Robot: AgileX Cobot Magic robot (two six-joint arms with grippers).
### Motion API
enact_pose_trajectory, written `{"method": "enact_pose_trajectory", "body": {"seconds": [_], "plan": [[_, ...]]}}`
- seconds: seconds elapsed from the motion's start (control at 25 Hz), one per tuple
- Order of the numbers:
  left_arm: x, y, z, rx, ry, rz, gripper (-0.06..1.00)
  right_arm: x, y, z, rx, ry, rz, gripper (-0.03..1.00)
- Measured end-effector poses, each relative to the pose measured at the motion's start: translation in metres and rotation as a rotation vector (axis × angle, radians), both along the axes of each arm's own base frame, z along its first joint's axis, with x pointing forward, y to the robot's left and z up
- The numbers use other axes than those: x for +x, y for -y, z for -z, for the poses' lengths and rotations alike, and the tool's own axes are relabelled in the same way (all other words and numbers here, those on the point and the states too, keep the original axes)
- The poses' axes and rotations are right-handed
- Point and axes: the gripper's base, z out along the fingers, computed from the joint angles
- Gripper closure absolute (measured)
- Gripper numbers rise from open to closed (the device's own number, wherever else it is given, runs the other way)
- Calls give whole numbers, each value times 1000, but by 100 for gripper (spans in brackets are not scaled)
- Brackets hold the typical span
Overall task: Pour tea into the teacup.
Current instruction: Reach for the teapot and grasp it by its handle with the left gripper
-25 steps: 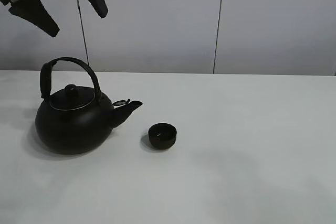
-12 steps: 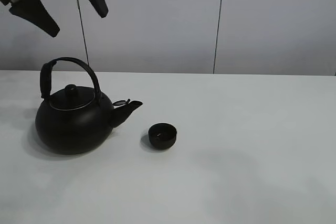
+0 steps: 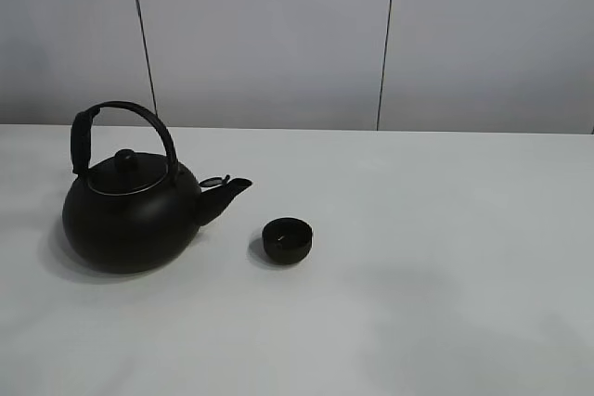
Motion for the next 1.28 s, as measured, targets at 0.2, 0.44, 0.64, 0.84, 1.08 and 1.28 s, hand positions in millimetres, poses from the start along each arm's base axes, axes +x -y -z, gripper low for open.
{"method": "enact_pose_trajectory", "body": {"seconds": [0.2, 0.44, 0.64, 0.84, 1.08, 1.28], "plan": [[-61, -6, 39, 63, 242, 49, 25, 0, 0, 0, 0, 0, 0, 33], [-106, -36, 112, 84, 532, -124, 25, 0, 0, 0, 0, 0, 0, 33], [-120, -53, 143, 103, 609, -219, 25, 0, 0, 0, 0, 0, 0, 33], [-110, -53, 174, 168, 572, -210, 25, 0, 0, 0, 0, 0, 0, 33], [-95, -64, 192, 130, 593, -280, 25, 0, 0, 0, 0, 0, 0, 33], [-89, -73, 199, 95, 579, -330, 25, 0, 0, 0, 0, 0, 0, 33]]}}
